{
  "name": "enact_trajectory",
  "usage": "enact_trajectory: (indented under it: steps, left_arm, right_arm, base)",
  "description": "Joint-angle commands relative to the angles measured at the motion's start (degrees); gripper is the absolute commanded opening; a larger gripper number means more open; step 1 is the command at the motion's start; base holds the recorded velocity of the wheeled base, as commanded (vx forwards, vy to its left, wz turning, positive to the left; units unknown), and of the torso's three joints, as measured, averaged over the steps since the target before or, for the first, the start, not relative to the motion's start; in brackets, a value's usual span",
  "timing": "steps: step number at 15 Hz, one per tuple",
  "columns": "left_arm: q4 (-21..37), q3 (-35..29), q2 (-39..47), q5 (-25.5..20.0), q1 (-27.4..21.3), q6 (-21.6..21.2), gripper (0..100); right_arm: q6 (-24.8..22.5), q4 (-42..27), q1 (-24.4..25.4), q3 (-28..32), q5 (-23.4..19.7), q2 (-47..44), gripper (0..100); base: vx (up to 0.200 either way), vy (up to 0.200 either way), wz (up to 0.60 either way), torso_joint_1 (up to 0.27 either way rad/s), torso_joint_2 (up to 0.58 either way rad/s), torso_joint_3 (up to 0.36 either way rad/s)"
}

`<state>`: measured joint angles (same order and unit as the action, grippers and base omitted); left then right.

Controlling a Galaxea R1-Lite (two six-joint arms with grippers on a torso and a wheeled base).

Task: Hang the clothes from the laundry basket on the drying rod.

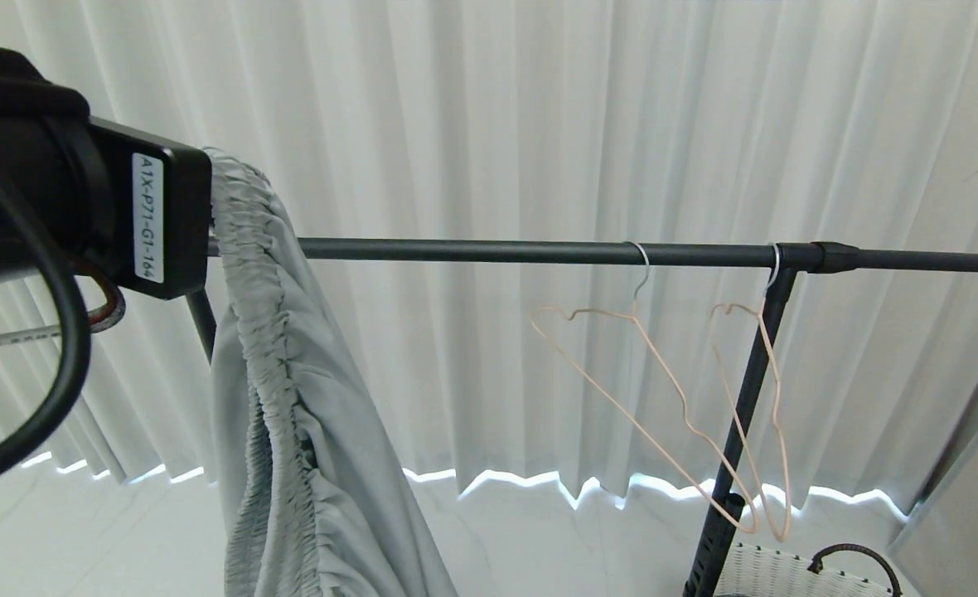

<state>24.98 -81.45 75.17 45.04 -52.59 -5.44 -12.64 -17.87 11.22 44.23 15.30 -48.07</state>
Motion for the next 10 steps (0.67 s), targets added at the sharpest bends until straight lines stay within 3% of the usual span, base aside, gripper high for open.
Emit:
enact_trajectory:
  steps: [1, 4, 8, 10]
  left_arm:
    - [0.0, 2.7, -1.1, 0.0, 0.6, 0.1, 0]
    - [-0.1, 6.2, -2.5, 0.0, 1.4, 0.1, 0]
    - [0.0, 6.7, -2.6, 0.0, 3.5, 0.1, 0]
    - [-0.1, 7.0, -2.6, 0.0, 3.7, 0.3, 0]
  right_arm:
    - [4.2, 2.1, 0.1, 0.0, -0.1, -5.1, 100]
    - [7.2, 3.5, 2.4, 0.2, 0.0, -9.8, 100]
    - [14.4, 9.2, 13.5, 0.8, 0.3, -18.5, 100]
    - [17.9, 10.0, 16.6, 2.0, 0.3, -21.7, 100]
  base:
    - [0.000, 0.000, 0.00, 0.000, 0.00, 0.000]
    - [0.000, 0.000, 0.00, 0.000, 0.00, 0.000]
    - [0.000, 0.000, 0.00, 0.000, 0.00, 0.000]
    - [0.000, 0.000, 0.00, 0.000, 0.00, 0.000]
